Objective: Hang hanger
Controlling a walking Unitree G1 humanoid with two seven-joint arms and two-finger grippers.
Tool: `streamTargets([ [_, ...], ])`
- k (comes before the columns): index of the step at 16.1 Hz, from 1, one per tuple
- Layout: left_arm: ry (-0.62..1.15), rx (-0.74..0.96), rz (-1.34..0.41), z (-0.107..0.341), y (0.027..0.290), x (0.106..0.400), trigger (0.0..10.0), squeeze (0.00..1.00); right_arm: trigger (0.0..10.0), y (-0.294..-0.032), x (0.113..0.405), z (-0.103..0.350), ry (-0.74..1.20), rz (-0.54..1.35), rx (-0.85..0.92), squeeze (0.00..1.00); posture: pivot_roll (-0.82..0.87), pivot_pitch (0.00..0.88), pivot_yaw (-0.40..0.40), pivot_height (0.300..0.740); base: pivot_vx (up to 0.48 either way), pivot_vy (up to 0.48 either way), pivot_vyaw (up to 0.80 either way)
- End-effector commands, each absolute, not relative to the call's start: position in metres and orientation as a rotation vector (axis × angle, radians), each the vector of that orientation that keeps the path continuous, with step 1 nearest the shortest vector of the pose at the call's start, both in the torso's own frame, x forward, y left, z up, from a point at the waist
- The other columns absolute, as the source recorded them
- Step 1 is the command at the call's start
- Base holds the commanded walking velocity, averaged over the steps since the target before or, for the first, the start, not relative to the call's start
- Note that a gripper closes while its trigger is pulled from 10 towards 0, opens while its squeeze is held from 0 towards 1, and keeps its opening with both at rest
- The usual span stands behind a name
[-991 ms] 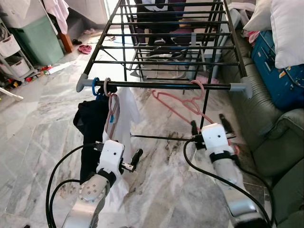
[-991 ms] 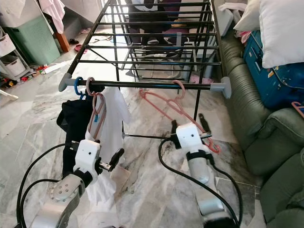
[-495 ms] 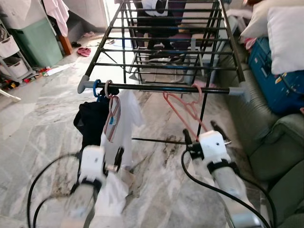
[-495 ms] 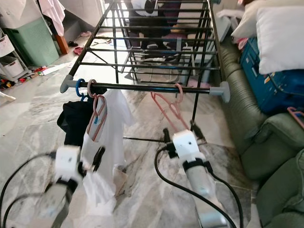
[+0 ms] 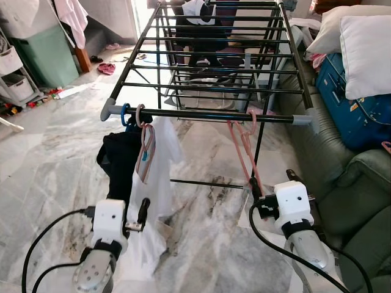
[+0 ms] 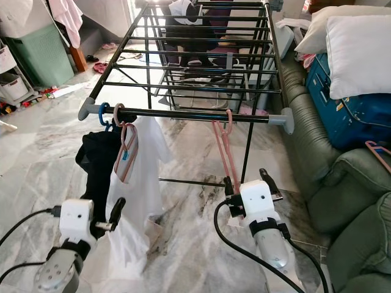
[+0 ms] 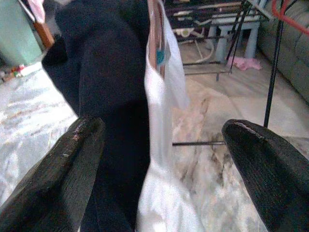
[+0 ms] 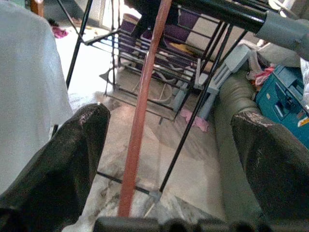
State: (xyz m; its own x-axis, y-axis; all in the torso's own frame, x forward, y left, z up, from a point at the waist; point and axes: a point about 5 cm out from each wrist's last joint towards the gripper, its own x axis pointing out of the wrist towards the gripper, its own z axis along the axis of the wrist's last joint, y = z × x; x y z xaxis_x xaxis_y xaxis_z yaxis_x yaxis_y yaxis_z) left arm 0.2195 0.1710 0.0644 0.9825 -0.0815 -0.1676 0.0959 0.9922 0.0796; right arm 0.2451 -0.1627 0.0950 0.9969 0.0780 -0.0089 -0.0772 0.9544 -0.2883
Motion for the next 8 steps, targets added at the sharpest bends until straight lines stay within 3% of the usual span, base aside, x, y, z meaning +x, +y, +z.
streamTargets([
  [1,0.154,0.103,-0.095,0.066,0.173,0.224,10.0,0.0,10.0,-0.163,0.247,0.097,-0.017,0.052,-0.293,0.0,-0.06,0.001,0.077,0.74,0.0,0.0,0.0],
  [5,0.147,0.116,-0.138,0.068,0.169,0.242,10.0,0.0,10.0,-0.168,0.249,0.094,0.002,0.008,-0.311,0.0,-0.11,0.0,0.122,0.74,0.0,0.0,0.0],
  [8,0.16,0.108,-0.125,0.064,0.166,0.242,10.0,0.0,10.0,-0.167,0.25,0.091,0.02,-0.008,-0.335,0.0,-0.13,0.0,0.089,0.74,0.0,0.0,0.0],
])
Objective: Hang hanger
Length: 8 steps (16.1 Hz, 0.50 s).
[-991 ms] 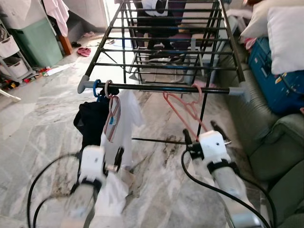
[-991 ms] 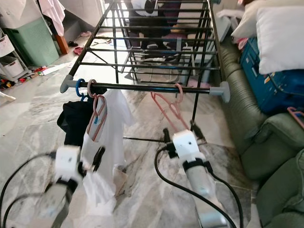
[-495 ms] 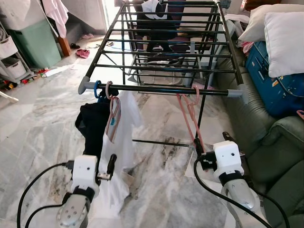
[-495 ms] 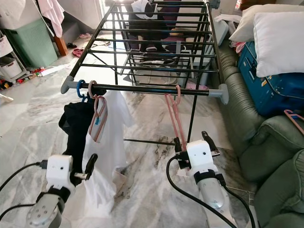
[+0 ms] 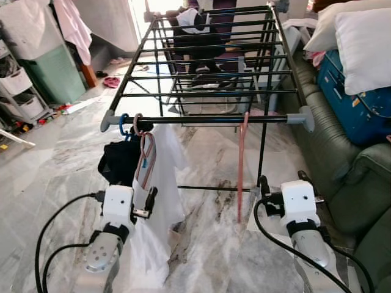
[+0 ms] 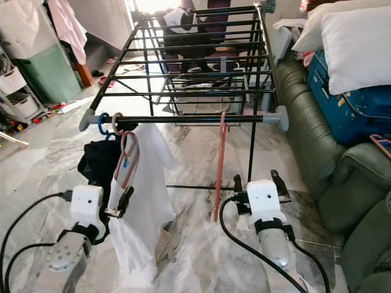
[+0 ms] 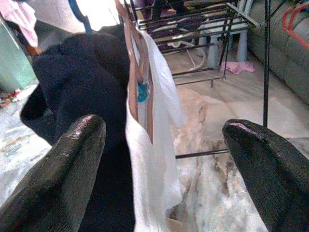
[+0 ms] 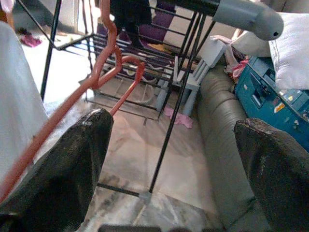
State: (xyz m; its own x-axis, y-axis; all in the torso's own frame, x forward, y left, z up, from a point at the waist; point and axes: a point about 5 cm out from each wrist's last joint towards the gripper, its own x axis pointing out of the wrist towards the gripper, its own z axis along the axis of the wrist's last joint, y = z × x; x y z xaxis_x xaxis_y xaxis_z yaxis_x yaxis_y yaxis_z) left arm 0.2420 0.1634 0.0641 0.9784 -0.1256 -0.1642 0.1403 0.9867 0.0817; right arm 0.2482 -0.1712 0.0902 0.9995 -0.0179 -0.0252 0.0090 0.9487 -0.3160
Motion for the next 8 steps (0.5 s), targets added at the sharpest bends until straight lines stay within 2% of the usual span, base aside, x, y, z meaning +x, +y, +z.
streamTargets([
  [1,0.158,0.108,-0.115,0.065,0.166,0.242,10.0,0.0,10.0,-0.162,0.251,0.09,0.022,0.03,-0.296,0.0,-0.12,0.0,0.084,0.74,0.0,0.0,0.0],
  [4,0.167,0.105,-0.097,0.06,0.169,0.238,10.0,0.0,10.0,-0.148,0.255,0.092,0.012,0.133,-0.312,0.0,-0.12,0.0,0.086,0.74,0.0,0.0,0.0],
  [8,0.147,0.092,-0.089,0.063,0.168,0.243,10.0,0.0,10.0,-0.141,0.259,0.094,-0.018,0.17,-0.305,0.0,-0.11,0.0,0.072,0.74,0.0,0.0,0.8],
])
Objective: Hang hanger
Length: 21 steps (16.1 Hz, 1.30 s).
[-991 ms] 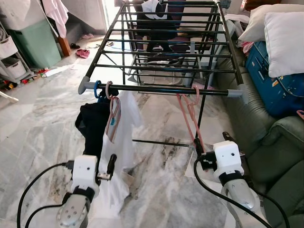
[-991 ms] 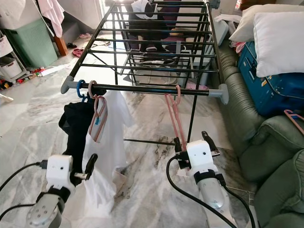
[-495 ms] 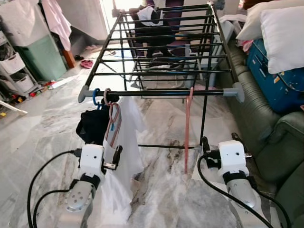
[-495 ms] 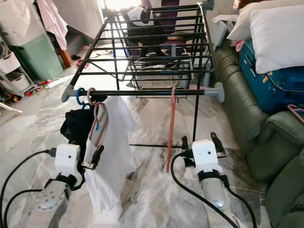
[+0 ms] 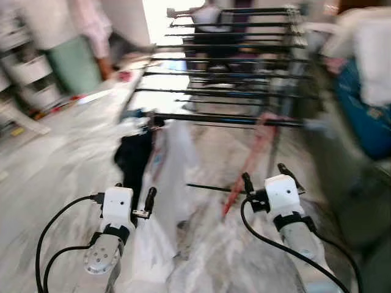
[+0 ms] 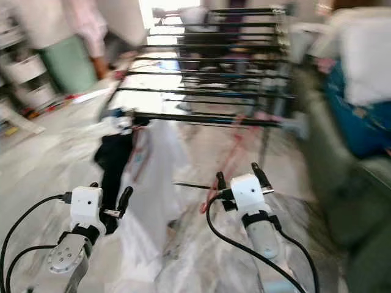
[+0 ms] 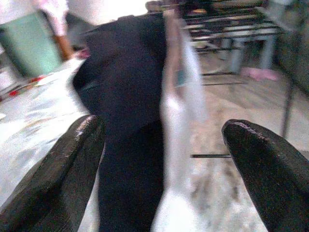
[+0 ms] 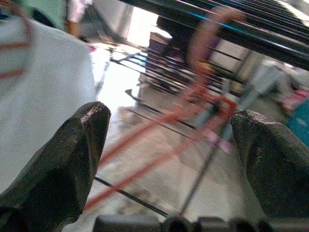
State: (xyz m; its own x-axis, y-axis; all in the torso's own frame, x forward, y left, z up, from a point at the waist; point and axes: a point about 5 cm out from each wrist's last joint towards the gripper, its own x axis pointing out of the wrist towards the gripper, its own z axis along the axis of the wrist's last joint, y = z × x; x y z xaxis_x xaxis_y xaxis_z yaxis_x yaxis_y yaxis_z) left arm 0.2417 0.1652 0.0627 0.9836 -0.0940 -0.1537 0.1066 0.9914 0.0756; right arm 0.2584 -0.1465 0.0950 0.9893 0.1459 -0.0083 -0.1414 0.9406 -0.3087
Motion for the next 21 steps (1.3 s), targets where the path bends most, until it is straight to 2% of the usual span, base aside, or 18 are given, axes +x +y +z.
streamTargets([
  [1,0.136,0.102,-0.071,0.064,0.169,0.246,10.0,0.0,10.0,-0.14,0.261,0.094,-0.017,0.178,-0.309,0.0,-0.11,0.0,0.069,0.74,0.0,0.0,0.8],
  [5,0.13,0.123,-0.028,0.069,0.168,0.257,10.0,0.0,10.0,-0.143,0.267,0.1,-0.036,0.167,-0.3,0.0,-0.11,0.0,0.069,0.74,0.0,0.0,0.77],
  [10,0.131,0.137,-0.044,0.066,0.162,0.26,10.0,0.0,10.0,-0.147,0.266,0.097,-0.021,0.161,-0.281,0.0,-0.14,0.0,0.08,0.74,0.0,0.0,0.0],
  [12,0.136,0.15,-0.039,0.066,0.159,0.266,10.0,0.0,10.0,-0.145,0.267,0.093,0.016,0.16,-0.223,0.0,-0.15,0.0,0.085,0.74,0.0,0.0,0.0],
  [21,0.132,0.139,-0.049,0.066,0.154,0.27,10.0,0.0,10.0,-0.141,0.275,0.1,-0.008,0.206,-0.255,0.0,-0.16,0.0,0.081,0.74,-0.053,0.0,0.0],
])
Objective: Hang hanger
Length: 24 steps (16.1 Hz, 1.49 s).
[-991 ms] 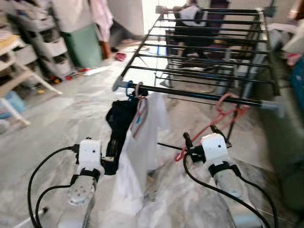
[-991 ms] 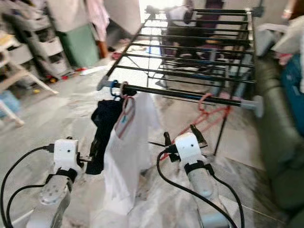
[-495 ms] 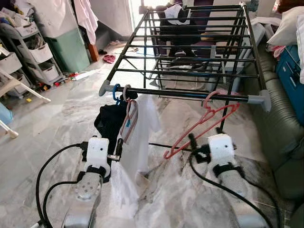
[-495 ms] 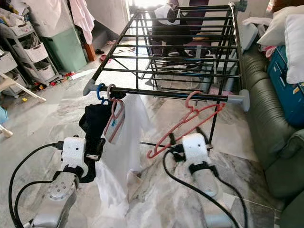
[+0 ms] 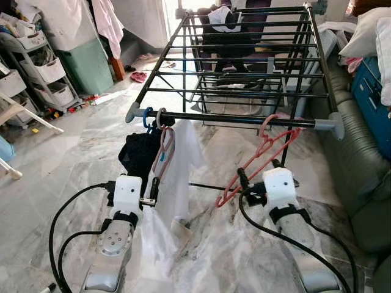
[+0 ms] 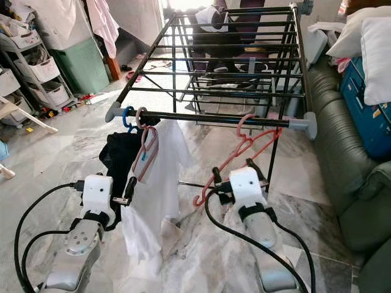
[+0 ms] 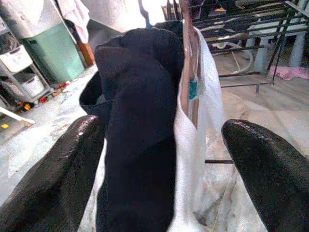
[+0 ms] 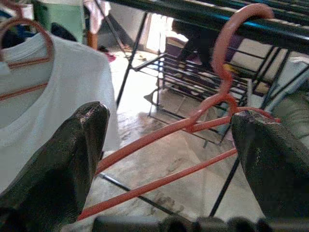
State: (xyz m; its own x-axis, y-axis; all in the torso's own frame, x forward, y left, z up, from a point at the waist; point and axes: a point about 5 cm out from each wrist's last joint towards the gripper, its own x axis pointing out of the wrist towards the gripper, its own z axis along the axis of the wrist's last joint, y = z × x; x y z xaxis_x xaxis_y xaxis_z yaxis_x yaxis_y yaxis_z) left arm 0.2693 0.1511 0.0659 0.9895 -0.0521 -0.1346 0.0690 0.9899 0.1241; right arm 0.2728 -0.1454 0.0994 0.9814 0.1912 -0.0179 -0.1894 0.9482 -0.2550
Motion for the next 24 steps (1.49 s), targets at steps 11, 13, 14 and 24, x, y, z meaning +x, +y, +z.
streamTargets([
  [11,0.133,0.15,-0.063,0.0648,0.1507,0.2752,10.0,0.0,10.0,-0.1447,0.2752,0.1011,0.009,0.232,-0.233,0.0,-0.18,0.0,0.099,0.74,-0.231,0.0,0.0],
  [13,0.129,0.15,-0.068,0.0652,0.1493,0.2763,10.0,0.0,10.0,-0.1447,0.2754,0.1038,-0.008,0.229,-0.23,0.0,-0.18,0.0,0.1,0.74,-0.276,0.0,0.0],
  [14,0.127,0.15,-0.07,0.0655,0.1486,0.2769,10.0,0.0,10.0,-0.1449,0.2754,0.1038,-0.009,0.227,-0.235,0.0,-0.18,0.0,0.101,0.74,-0.277,0.0,0.0],
  [24,0.133,0.155,-0.059,0.0626,0.1497,0.2736,10.0,0.0,10.0,-0.1413,0.274,0.1063,-0.039,0.244,-0.247,0.0,-0.17,0.0,0.093,0.74,-0.276,0.0,0.0],
])
